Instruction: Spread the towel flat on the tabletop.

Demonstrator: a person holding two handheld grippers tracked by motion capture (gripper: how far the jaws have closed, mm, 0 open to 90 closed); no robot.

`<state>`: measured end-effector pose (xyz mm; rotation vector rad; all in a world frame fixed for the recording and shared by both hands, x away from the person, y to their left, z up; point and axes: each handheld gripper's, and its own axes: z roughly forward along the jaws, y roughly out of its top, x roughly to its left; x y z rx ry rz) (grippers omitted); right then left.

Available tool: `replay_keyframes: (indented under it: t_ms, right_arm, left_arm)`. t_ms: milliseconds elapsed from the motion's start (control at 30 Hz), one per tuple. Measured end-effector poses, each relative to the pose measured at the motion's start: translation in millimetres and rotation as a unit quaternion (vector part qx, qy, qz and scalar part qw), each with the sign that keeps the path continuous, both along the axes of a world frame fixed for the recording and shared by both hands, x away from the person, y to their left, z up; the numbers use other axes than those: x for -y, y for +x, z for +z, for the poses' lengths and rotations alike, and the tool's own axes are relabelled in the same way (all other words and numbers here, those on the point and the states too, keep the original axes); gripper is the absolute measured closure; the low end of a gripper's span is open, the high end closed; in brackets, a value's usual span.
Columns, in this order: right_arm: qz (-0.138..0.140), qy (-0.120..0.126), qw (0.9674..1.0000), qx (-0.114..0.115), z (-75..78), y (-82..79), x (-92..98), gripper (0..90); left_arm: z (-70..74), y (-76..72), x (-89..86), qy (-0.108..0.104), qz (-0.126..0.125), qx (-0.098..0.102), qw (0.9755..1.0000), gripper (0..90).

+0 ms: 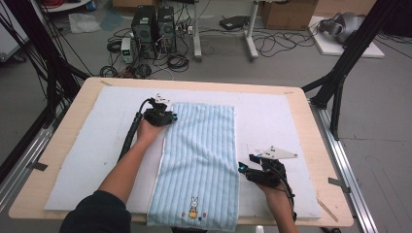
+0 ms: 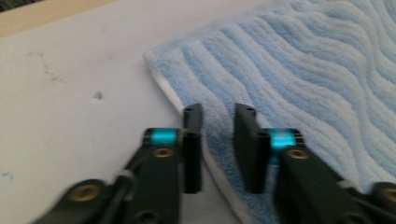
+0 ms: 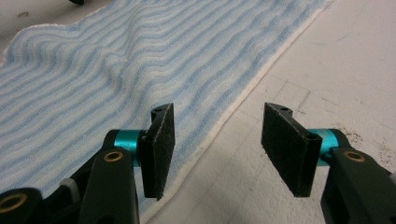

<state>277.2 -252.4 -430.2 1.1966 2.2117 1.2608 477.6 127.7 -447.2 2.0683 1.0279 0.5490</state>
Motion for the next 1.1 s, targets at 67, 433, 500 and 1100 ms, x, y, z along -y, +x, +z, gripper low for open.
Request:
replay_keyframes:
  t_ms: [67, 433, 500, 1100]
  right_arm:
    - [0.001, -0.002, 1.0, -0.002, -0.1, -0.1, -1.3, 43.8]
    - [0.0, 0.002, 1.0, -0.003, -1.3, 6.7, -4.8, 42.6]
    - [-0.002, 0.007, 1.0, -0.005, 0.3, 13.1, -5.4, 42.5]
    - [-0.04, -0.037, 0.9979, -0.035, -3.7, 152.2, -47.1, 47.3]
  left_arm:
    - [0.5, -0.1, -0.6, 0.002, 0.018, -0.001, 0.9998, 85.7]
    - [5.1, 2.2, -26.9, -0.026, 0.081, -0.027, 0.996, 54.7]
    - [6.9, -2.3, -31.6, -0.046, 0.082, -0.02, 0.9954, 48.1]
    - [15.5, -42.3, -54.9, -0.123, 0.05, -0.006, 0.9911, 43.8]
